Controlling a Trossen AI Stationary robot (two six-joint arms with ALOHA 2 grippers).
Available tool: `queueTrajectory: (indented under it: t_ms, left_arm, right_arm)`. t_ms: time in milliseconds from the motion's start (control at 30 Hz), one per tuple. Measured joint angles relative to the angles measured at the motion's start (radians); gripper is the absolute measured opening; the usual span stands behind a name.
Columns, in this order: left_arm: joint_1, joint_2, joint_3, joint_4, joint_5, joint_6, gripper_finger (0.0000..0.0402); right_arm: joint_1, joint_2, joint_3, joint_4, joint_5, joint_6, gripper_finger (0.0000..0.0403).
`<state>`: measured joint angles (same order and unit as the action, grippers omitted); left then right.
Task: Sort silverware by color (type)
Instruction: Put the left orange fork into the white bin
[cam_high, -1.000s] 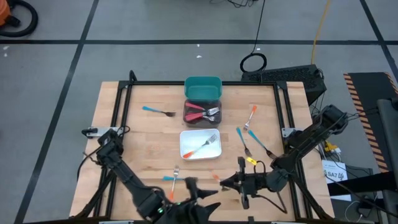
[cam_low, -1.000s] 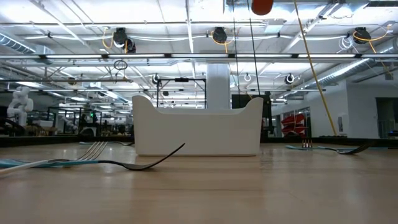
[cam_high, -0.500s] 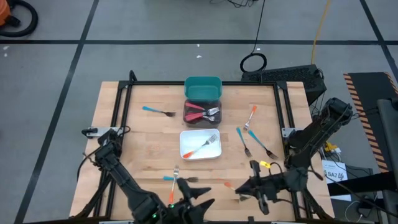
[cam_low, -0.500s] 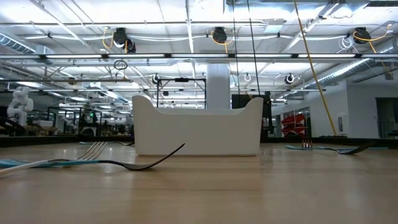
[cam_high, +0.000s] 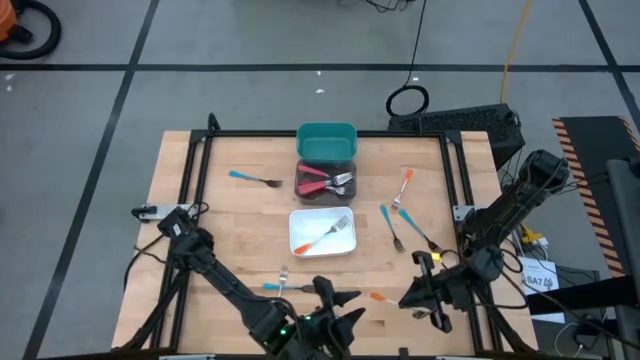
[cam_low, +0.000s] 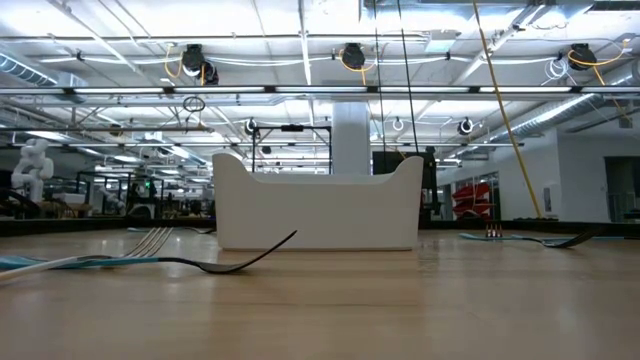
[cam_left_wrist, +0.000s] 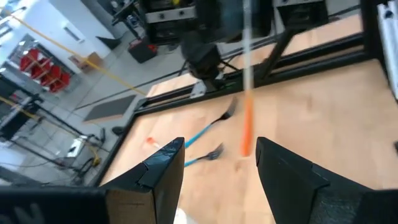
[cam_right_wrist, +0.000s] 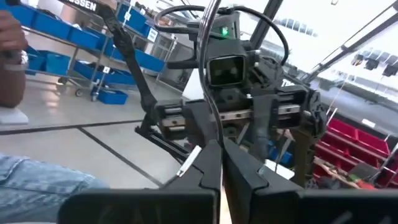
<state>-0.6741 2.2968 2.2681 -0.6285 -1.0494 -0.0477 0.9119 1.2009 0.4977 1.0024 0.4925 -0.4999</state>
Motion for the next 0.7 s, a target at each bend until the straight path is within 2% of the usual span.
queueTrajectory:
  t_ms: [233,367,700]
  left_arm:
    - [0.031,0.034,0.000,0.078,0.043,0.041,0.0198]
    - [0.050,0.056,0.000,0.119,0.101,0.054,0.0198]
    - [0.066,0.074,0.000,0.149,0.108,0.078,0.0198]
  right_arm:
    - [-0.002,-0.014,-0.035,0.021,-0.081,-0.026,0.0000]
    - [-0.002,-0.014,-0.035,0.030,-0.083,-0.046,0.0000]
    - [-0.002,-0.014,-0.035,0.044,-0.083,-0.079,0.0000]
